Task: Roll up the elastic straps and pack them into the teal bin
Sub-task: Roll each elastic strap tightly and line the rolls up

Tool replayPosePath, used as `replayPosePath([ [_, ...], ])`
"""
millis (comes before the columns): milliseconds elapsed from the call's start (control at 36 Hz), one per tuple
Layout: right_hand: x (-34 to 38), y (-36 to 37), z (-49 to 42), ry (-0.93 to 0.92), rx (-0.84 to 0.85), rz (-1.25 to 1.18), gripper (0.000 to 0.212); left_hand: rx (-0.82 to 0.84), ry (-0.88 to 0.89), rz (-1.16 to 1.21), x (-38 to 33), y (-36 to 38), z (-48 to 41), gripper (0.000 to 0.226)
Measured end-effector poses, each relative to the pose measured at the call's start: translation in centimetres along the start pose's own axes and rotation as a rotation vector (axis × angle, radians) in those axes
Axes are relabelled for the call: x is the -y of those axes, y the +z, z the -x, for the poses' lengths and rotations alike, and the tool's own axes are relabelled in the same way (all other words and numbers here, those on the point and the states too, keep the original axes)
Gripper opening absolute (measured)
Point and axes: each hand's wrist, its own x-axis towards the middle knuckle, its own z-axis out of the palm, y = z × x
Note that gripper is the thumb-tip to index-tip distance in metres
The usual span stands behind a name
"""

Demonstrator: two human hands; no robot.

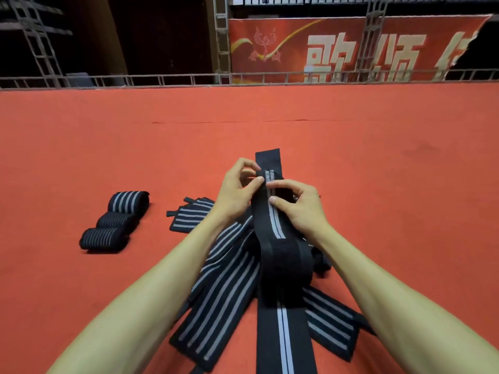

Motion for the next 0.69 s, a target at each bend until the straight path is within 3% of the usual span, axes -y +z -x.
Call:
replayPosePath([
  [139, -1.8, 0.0, -1.2, -0.013, 0.036, 0.008, 0.028, -0.03, 0.02, 0.047, 2.3, -0.2, -1.0, 0.026],
  [361, -2.1, -0.4, -3.8, -0.069, -0.075, -0.11, 0.031, 0.007, 0.04, 0.161, 3.0, -0.3, -1.5, 0.042],
  [528, -2.5, -0.3, -3.2, -0.033, -0.074, -0.119, 0.028, 0.074, 0.001, 0.176, 2.6, -0.3, -1.6, 0.032],
  [611, -2.6, -0.3, -3.3, -0.021, -0.052, -0.106, 0.019, 0.039, 0.025, 0.178, 2.5, -0.5, -1.9, 0.024],
  [694, -1.9, -0.2, -3.7, -0.038, -0.011, -0.091, 0.025, -0.026, 0.068, 0.17, 2.7, -0.5, -2.1, 0.024],
])
